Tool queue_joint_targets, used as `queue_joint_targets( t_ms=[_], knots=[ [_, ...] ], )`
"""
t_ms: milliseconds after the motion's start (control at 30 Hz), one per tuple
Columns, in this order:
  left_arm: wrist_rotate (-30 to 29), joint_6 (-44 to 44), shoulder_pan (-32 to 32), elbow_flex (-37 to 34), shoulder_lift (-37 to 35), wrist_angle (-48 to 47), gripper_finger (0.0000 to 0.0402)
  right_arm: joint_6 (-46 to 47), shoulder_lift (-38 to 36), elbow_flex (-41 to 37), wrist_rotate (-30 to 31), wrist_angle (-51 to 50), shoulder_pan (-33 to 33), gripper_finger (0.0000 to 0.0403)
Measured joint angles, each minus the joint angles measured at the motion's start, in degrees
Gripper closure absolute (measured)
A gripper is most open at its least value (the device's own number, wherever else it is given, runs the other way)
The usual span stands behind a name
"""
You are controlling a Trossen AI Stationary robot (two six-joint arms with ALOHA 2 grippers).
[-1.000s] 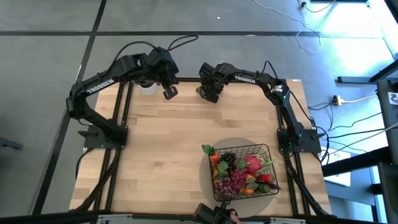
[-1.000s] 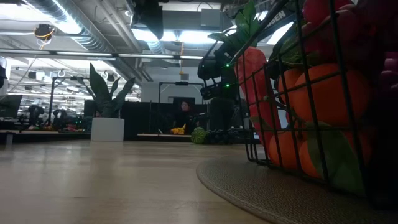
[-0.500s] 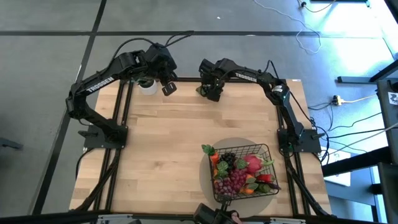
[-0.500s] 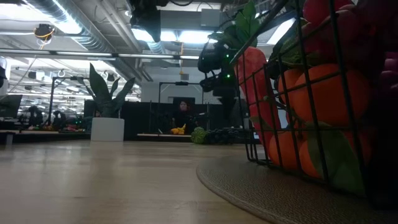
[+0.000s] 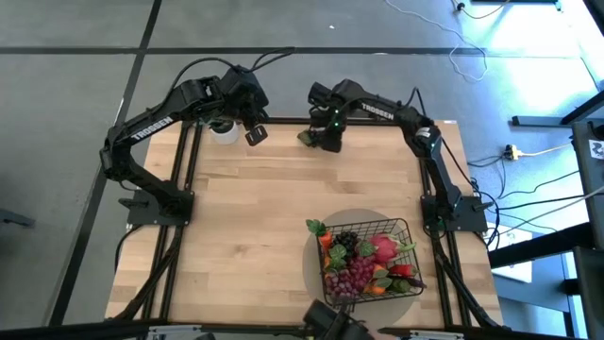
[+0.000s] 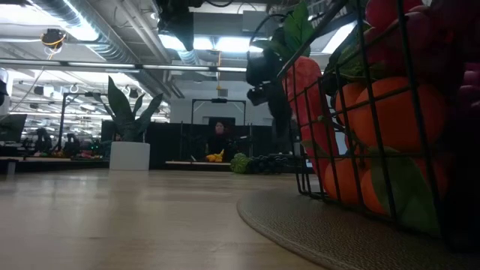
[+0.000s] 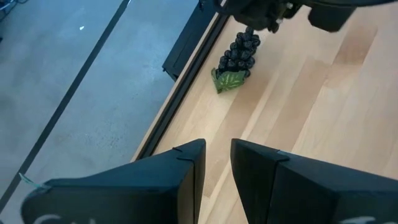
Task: Build produce basket
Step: Put the black grapes into the wire basket
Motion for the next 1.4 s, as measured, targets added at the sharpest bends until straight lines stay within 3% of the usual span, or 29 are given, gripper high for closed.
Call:
queue_joint_targets(
  t_ms=[400,567,867,1067,1233,1400],
  knots=[
    [0.0,-0.02,0.0,0.0,0.0,-0.72,0.0336,-3.4,0.0,-1.25,-1.59,1.75,-3.5,0.031],
    [0.0,-0.02,0.0,0.0,-0.02,-1.11,0.0336,-3.44,0.0,-5.08,-3.84,6.46,-4.26,0.0308],
    [0.0,-0.04,0.0,0.0,0.0,-1.09,0.0336,-2.97,0.04,-6.82,0.11,11.32,-3.93,0.0308],
    [0.02,-0.04,0.0,0.0,0.0,-1.09,0.0336,-0.98,0.04,-5.51,1.04,9.11,-2.48,0.031],
    [0.01,-0.04,0.0,0.0,0.0,-1.11,0.0336,1.22,0.0,-4.51,-3.79,4.15,-1.15,0.0324],
    [0.02,-0.04,-0.02,0.0,0.0,-1.53,0.0336,1.45,0.0,-4.8,-2.5,4.06,-0.52,0.0333]
  ],
)
